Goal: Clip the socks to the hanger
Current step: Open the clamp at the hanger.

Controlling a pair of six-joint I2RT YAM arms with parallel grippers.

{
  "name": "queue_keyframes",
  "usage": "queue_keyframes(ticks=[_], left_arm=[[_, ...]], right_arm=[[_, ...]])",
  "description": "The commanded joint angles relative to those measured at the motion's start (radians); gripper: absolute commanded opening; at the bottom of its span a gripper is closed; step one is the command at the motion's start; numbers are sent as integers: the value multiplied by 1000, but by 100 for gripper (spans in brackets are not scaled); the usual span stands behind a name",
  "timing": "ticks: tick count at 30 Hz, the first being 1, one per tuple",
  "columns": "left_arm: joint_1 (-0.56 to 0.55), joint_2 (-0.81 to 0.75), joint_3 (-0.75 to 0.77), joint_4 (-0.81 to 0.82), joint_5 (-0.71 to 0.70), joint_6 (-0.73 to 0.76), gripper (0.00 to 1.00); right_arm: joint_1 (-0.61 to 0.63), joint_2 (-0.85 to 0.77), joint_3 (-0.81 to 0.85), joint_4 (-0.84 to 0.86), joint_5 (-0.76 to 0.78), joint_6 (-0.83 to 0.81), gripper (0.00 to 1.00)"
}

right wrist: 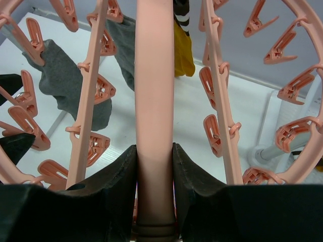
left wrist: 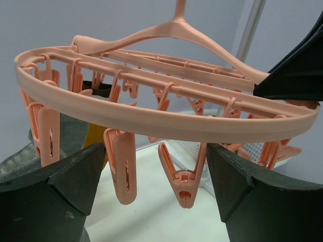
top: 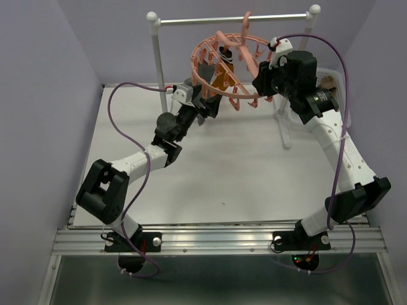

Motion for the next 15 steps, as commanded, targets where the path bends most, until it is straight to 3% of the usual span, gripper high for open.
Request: queue_keyframes(ticks=[1,15], left_arm=[[-12,-38,55,61,-32,38,93],[-34,-43,61,36,-47,90,90]], right_arm=[[6,-24,3,-30,5,-1,22],[6,-27,11,-30,6,4,22]])
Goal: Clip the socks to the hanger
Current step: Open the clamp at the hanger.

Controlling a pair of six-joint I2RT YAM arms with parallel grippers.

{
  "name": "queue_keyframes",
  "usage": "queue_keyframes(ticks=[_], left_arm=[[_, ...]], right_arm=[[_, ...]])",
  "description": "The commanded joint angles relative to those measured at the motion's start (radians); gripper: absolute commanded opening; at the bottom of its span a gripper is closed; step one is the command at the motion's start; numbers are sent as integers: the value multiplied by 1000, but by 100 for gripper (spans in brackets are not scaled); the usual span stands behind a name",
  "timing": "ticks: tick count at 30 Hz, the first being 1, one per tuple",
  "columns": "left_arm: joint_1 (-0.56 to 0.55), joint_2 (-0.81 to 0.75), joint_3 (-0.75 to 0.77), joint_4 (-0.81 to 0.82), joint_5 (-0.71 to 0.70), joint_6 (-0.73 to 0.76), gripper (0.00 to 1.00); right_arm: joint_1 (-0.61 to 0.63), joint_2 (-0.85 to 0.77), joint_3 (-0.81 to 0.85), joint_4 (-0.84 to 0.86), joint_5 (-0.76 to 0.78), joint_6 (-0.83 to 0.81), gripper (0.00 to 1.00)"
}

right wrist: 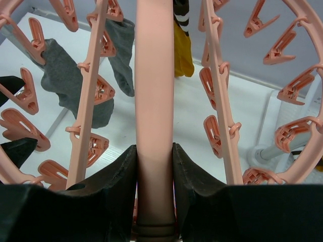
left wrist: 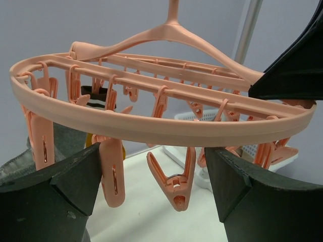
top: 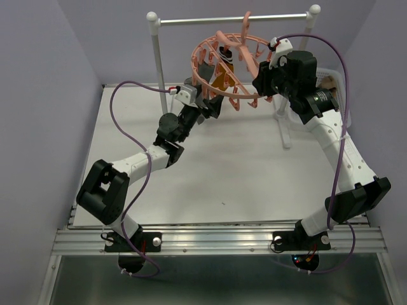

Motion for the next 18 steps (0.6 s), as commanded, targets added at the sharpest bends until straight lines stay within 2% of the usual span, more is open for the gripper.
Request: queue_keyframes(ticks=[1,13,18], left_arm=[[-4,-41,51,39,-13,37,89],[-6,-58,50,21,0,12,61],[-4,-61,47,12,26,5,55]], right_arm=[[6,-27,11,-30,1,2,22],[6,-33,3,-29,0,5,22],[6,-36,2,-30,1,5,22]])
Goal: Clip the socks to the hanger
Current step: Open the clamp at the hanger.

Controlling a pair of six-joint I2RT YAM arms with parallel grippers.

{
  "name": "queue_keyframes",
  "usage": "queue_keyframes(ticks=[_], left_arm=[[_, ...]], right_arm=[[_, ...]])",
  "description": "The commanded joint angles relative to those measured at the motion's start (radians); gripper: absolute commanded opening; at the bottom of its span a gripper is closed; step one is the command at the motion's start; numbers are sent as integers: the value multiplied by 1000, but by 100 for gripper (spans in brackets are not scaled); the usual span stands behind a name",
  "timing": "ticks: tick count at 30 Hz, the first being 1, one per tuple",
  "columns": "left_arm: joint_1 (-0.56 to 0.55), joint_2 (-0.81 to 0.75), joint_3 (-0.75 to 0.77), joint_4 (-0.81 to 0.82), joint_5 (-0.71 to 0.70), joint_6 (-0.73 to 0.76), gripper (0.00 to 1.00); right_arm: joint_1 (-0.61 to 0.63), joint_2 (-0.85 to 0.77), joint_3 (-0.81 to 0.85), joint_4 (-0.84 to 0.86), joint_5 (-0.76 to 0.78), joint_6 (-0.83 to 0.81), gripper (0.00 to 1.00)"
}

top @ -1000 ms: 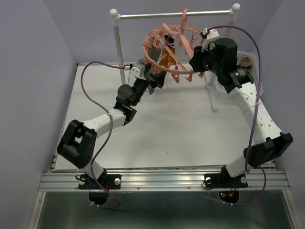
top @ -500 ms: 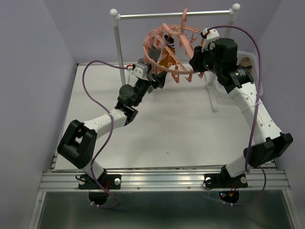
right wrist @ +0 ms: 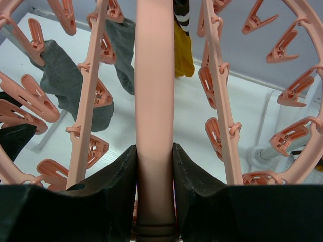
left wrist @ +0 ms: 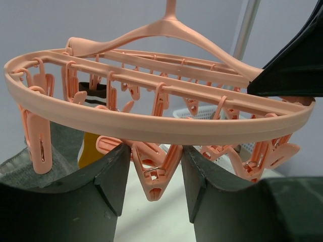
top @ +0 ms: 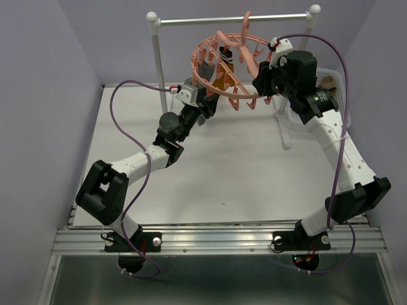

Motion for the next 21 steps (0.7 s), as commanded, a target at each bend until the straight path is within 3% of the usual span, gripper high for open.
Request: queue_keyframes(ticks=[1,10,12,21], left_arm=[[-4,-57,40,43,22,3,54],[-5,-77,23,49,76,17,54],[-4,-81,18,51,86,25,42],[-2,-93,20,28,120,17,26]], right_arm=[[6,-36,0,-29,1,5,22],[6,-50,-14,-24,-8,3,22],[6,-54,-17,-24,-8,2,22],[6,-65,-26,-22,1,3,22]])
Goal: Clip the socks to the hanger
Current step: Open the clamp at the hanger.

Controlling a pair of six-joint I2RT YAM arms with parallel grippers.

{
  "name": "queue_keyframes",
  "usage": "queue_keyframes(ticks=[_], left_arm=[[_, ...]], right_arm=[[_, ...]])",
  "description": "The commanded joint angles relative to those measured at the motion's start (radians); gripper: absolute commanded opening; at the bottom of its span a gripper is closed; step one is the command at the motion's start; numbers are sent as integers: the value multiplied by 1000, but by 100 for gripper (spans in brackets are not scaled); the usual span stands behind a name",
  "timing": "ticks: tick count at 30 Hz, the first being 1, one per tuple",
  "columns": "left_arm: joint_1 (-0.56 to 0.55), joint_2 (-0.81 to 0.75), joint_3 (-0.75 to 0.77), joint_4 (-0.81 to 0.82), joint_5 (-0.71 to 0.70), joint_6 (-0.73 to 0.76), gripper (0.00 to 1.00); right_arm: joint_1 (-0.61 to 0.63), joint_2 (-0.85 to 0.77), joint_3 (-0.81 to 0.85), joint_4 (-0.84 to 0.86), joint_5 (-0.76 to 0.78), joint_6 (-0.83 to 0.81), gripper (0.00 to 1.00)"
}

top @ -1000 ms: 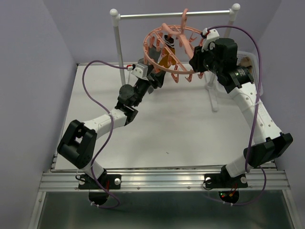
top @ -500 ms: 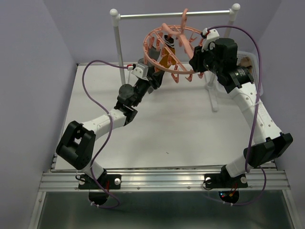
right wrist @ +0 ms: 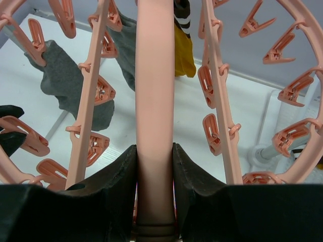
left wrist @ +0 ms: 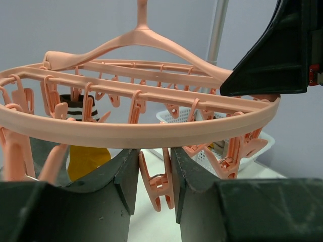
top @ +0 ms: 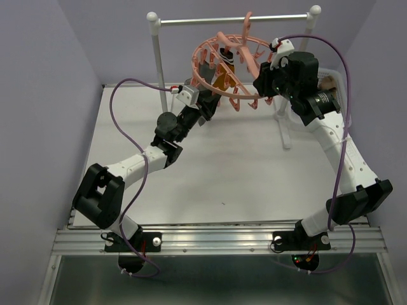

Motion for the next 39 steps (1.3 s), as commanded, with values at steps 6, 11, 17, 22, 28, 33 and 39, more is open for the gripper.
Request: queue_keyframes(ticks=[6,11,17,22,28,33,39], left_arm=[[-1,-52,32,9,23,-3,2],[-1,-49,46,-19,-5,-26,0],[-1,-37,55,-45,-73,-72,0],[-1,-18,69,-56,-90,-80,0],[-2,-3,81,-57,-137,-87,0],[-2,15,95,-65,-137,-86,0],[-1,34,115,-83,-123,-90,0]], right_arm=[[6,-54,-20,-22,-4,2,22],[6,-57,-28,-24,2,4,36],[6,-78,-26,-11,14,4,90],[6,-80,32,29,-38,-1,100],[6,-87,96,76,54,4,100],[6,-101,89,90,79,34,100],[6,-162,58,93,128,32,100]])
